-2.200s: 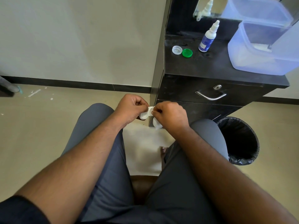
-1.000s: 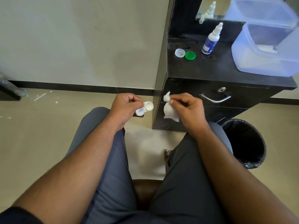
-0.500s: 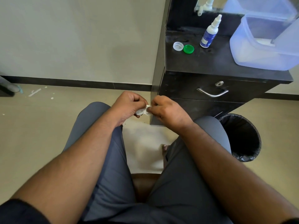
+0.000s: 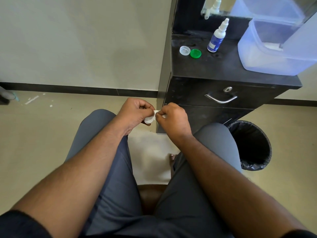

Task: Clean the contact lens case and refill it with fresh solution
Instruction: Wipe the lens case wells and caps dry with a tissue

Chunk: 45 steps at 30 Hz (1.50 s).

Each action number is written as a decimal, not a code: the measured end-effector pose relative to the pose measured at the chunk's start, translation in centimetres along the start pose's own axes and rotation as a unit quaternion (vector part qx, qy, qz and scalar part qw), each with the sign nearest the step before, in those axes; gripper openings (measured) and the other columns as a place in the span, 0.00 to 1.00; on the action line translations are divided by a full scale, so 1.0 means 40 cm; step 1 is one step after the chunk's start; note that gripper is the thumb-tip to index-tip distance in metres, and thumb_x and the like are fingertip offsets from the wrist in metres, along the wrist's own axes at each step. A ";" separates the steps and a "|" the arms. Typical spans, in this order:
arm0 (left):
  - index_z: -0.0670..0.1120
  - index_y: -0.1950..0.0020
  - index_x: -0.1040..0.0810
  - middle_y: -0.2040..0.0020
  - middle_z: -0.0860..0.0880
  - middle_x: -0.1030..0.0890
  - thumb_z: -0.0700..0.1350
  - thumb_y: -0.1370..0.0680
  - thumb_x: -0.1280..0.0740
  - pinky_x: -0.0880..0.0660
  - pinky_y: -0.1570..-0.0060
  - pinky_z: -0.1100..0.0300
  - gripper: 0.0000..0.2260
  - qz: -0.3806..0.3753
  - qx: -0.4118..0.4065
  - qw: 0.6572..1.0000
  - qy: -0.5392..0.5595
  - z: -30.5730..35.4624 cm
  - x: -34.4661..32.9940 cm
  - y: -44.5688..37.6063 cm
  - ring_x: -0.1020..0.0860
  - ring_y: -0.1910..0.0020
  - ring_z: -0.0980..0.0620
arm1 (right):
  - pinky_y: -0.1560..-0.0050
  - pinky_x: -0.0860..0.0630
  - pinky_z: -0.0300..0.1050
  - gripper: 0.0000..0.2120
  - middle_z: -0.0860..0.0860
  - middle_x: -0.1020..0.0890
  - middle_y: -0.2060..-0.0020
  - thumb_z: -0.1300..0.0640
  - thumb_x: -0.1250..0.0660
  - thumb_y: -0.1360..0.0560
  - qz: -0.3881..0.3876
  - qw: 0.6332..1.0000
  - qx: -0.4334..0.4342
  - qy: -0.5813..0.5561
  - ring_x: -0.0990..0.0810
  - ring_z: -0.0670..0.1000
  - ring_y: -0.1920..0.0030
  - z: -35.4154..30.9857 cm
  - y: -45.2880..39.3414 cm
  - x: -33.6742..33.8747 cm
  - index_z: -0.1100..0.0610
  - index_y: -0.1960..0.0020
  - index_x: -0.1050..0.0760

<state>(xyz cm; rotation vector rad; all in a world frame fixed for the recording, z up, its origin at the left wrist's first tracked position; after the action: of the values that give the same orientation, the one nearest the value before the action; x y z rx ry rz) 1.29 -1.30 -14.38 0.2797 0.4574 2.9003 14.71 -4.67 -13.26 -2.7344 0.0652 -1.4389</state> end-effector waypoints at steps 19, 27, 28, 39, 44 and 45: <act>0.43 0.56 0.19 0.55 0.40 0.16 0.39 0.24 0.32 0.18 0.64 0.47 0.02 0.036 0.031 0.998 0.040 0.005 -0.002 0.013 0.16 0.59 0.42 | 0.63 0.24 0.33 0.05 0.47 0.17 0.58 0.59 0.31 0.25 0.022 0.900 -0.163 -0.404 0.20 0.43 0.59 0.090 -0.015 0.095 0.55 0.50 0.18; 0.39 0.51 0.23 0.60 0.39 0.16 0.40 0.21 0.36 0.22 0.74 0.59 0.05 -0.006 0.108 0.992 0.064 0.000 -0.001 0.014 0.16 0.67 0.42 | 0.50 0.20 0.45 0.09 0.55 0.17 0.53 0.62 0.30 0.26 0.023 0.987 0.095 -0.129 0.19 0.51 0.53 0.057 -0.023 0.070 0.61 0.46 0.18; 0.38 0.50 0.22 0.59 0.38 0.16 0.40 0.22 0.34 0.21 0.74 0.59 0.05 0.002 0.120 0.989 0.085 -0.001 0.000 0.014 0.16 0.67 0.42 | 0.51 0.20 0.47 0.09 0.55 0.17 0.53 0.62 0.29 0.27 0.027 0.986 0.110 -0.125 0.19 0.52 0.53 0.051 -0.020 0.069 0.62 0.47 0.18; 0.31 0.48 0.21 0.57 0.37 0.18 0.34 0.25 0.32 0.17 0.61 0.52 0.08 0.015 0.165 0.971 0.172 -0.005 -0.026 0.022 0.17 0.63 0.45 | 0.50 0.21 0.48 0.07 0.54 0.17 0.54 0.61 0.28 0.27 0.036 0.991 0.065 -0.112 0.20 0.51 0.52 0.023 -0.011 0.037 0.61 0.50 0.17; 0.32 0.52 0.20 0.60 0.37 0.18 0.33 0.25 0.32 0.17 0.61 0.51 0.05 0.022 0.164 0.970 0.176 -0.004 -0.021 0.021 0.17 0.65 0.44 | 0.56 0.22 0.46 0.07 0.53 0.18 0.55 0.59 0.31 0.25 0.003 0.993 0.119 -0.026 0.22 0.51 0.55 0.011 -0.004 0.028 0.59 0.49 0.17; 0.32 0.54 0.20 0.61 0.37 0.18 0.32 0.26 0.32 0.17 0.61 0.51 0.04 0.027 0.161 0.971 0.172 -0.004 -0.019 0.019 0.17 0.66 0.44 | 0.58 0.22 0.47 0.08 0.54 0.19 0.56 0.58 0.32 0.25 -0.007 0.990 0.142 0.014 0.22 0.52 0.56 0.006 -0.003 0.025 0.58 0.49 0.17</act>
<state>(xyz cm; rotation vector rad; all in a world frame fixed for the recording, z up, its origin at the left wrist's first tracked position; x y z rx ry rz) 1.86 -2.22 -14.42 -0.1763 0.9946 2.9217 15.47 -4.59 -12.55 -2.4893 -0.1481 -1.3704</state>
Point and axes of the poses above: each hand's wrist, its own y-axis away from the middle knuckle, its own x-axis out of the back of the hand, z = x × y, the point moved 3 cm from there along -y, towards the middle knuckle
